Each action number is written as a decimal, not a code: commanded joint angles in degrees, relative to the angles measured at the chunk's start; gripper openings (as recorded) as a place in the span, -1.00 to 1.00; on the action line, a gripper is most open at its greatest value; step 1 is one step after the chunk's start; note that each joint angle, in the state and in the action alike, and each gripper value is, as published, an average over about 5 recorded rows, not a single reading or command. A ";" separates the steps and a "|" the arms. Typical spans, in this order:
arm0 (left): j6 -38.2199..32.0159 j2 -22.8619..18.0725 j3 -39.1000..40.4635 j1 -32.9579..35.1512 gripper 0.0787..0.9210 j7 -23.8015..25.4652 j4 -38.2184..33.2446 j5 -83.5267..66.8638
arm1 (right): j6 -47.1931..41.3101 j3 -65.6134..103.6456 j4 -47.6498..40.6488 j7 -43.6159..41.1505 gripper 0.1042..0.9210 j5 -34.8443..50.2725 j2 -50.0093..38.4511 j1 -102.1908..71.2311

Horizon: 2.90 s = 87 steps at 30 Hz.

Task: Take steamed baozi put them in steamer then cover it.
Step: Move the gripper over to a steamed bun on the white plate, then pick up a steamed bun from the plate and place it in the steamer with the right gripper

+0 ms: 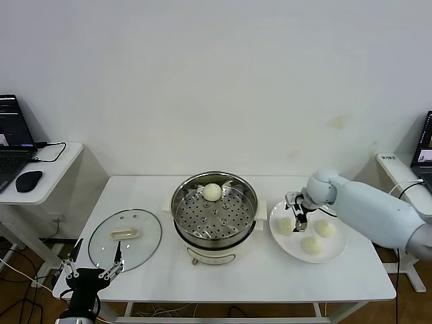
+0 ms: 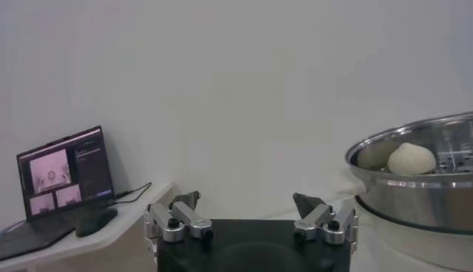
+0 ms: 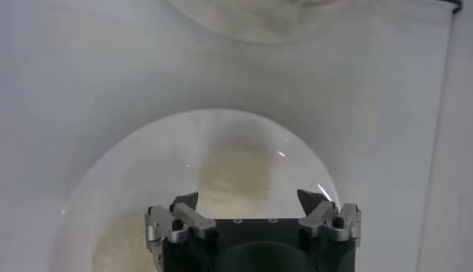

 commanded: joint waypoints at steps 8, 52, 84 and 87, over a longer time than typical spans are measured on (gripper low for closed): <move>-0.02 -0.04 -0.02 -0.06 0.77 0.00 0.49 -0.03 | -0.03 2.09 -4.93 -0.40 0.61 -1.42 3.33 -2.87; 0.21 0.82 1.90 -0.97 0.77 0.04 -1.10 0.16 | -9.30 -17.09 21.94 -3.46 0.36 34.03 1.20 40.99; 0.16 -0.29 -0.87 -1.08 0.77 0.16 -1.16 -0.76 | -16.63 -16.77 3.39 5.84 0.38 31.76 28.53 20.64; 0.15 -0.28 -0.81 -1.02 0.77 0.19 -1.21 -0.76 | -16.67 -16.65 2.97 6.24 0.39 31.63 28.55 20.13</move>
